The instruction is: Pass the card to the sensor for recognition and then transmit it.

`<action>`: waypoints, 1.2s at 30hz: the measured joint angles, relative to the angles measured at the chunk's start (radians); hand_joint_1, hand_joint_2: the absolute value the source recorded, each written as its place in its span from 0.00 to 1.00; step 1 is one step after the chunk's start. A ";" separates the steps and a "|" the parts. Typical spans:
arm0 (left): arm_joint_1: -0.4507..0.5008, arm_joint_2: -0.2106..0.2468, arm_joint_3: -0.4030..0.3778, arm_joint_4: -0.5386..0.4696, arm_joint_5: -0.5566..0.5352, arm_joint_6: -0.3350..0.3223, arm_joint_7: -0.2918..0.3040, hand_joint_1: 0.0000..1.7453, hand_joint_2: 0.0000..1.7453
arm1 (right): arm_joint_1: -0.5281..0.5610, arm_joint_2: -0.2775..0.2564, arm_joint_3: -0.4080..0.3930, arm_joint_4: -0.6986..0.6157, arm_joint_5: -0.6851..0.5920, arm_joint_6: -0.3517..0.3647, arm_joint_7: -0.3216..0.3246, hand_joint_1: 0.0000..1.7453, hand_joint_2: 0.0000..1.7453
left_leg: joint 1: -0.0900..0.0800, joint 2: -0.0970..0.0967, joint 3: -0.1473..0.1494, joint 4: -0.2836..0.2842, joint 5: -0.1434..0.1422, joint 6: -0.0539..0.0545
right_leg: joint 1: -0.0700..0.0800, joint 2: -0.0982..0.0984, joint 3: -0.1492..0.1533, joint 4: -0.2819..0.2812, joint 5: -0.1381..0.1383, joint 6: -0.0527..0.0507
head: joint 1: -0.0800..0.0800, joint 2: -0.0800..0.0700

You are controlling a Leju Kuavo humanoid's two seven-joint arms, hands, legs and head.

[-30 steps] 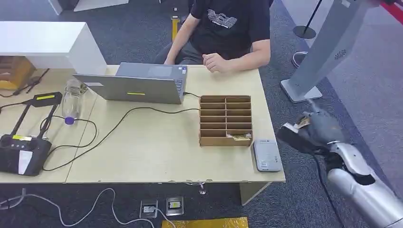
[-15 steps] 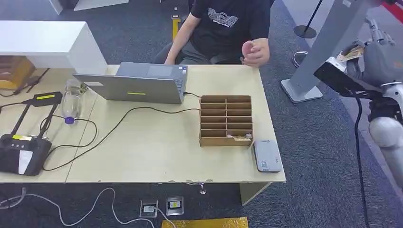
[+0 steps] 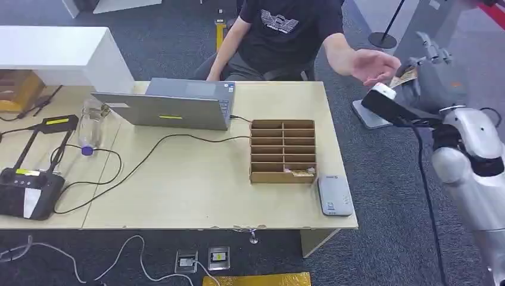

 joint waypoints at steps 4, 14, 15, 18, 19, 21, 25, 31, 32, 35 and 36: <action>-0.020 0.000 -0.010 -0.001 -0.022 -0.007 0.017 0.00 0.00 | -0.007 0.080 0.055 0.047 0.031 -0.001 -0.003 1.00 1.00 | 0.000 -0.001 0.000 0.000 0.000 0.000 | 0.000 -0.001 0.000 0.000 0.000 0.000 | 0.000 0.000; -0.047 0.000 -0.033 -0.002 -0.058 -0.015 0.037 0.00 0.00 | -0.023 0.186 0.130 0.170 0.033 -0.030 -0.009 1.00 1.00 | 0.000 -0.001 0.000 0.000 0.000 0.000 | 0.000 0.000 0.000 -0.001 0.000 0.000 | 0.000 0.000; -0.048 0.000 -0.035 -0.002 -0.059 -0.015 0.039 0.00 0.00 | -0.023 0.190 0.133 0.178 0.034 -0.033 -0.010 1.00 1.00 | 0.000 -0.001 0.000 0.000 0.000 0.000 | 0.000 0.000 0.000 -0.001 0.000 0.000 | 0.000 0.000; -0.050 0.000 -0.043 -0.002 -0.063 -0.015 0.045 0.00 0.00 | -0.023 0.199 0.143 0.201 0.034 -0.040 -0.010 1.00 1.00 | 0.000 -0.001 0.000 0.000 0.000 0.000 | 0.000 0.000 0.000 -0.001 0.000 0.000 | 0.000 0.000; -0.051 0.000 -0.044 -0.002 -0.065 -0.015 0.045 0.00 0.00 | -0.023 0.201 0.144 0.209 0.036 -0.041 -0.010 1.00 1.00 | 0.000 -0.001 0.000 0.000 0.000 0.000 | 0.000 0.000 0.000 -0.001 0.000 0.000 | 0.000 0.000; -0.052 0.000 -0.047 -0.002 -0.065 -0.016 0.045 0.00 0.00 | -0.023 0.204 0.145 0.221 0.038 -0.041 -0.010 1.00 1.00 | 0.000 -0.001 0.000 0.000 0.000 0.000 | 0.000 0.000 0.000 -0.001 0.000 0.000 | 0.000 0.000; -0.052 0.000 -0.048 -0.002 -0.065 -0.016 0.046 0.00 0.00 | -0.023 0.210 0.147 0.240 0.050 -0.042 -0.011 1.00 1.00 | 0.000 -0.001 0.000 0.000 0.000 0.000 | 0.000 0.000 0.000 -0.001 0.000 0.000 | 0.000 0.000; -0.051 0.000 -0.048 -0.002 -0.057 -0.016 0.046 0.00 0.00 | -0.023 0.217 0.159 0.257 0.074 -0.061 -0.014 0.00 0.00 | 0.000 -0.001 0.000 0.000 0.000 -0.001 | 0.000 0.000 0.000 -0.001 0.000 0.000 | 0.000 0.000; -0.051 0.000 -0.048 -0.002 -0.056 -0.016 0.046 0.00 0.00 | -0.023 0.218 0.159 0.260 0.079 -0.069 -0.018 0.00 0.00 | 0.000 -0.001 0.000 0.000 0.000 -0.001 | 0.000 0.000 0.000 -0.001 0.000 0.000 | 0.000 0.000; -0.049 0.000 -0.048 -0.002 -0.054 -0.015 0.046 0.00 0.00 | -0.024 0.224 0.159 0.272 0.085 -0.095 -0.029 0.00 0.00 | 0.000 -0.001 0.000 0.000 0.000 -0.001 | 0.000 0.000 0.000 -0.001 0.000 0.000 | 0.000 0.000; -0.049 0.000 -0.048 -0.002 -0.054 -0.015 0.046 0.00 0.00 | -0.024 0.226 0.159 0.276 0.082 -0.103 -0.032 0.00 0.00 | 0.000 -0.001 0.000 0.000 0.000 -0.001 | 0.000 0.000 0.000 -0.001 0.000 0.000 | 0.000 0.000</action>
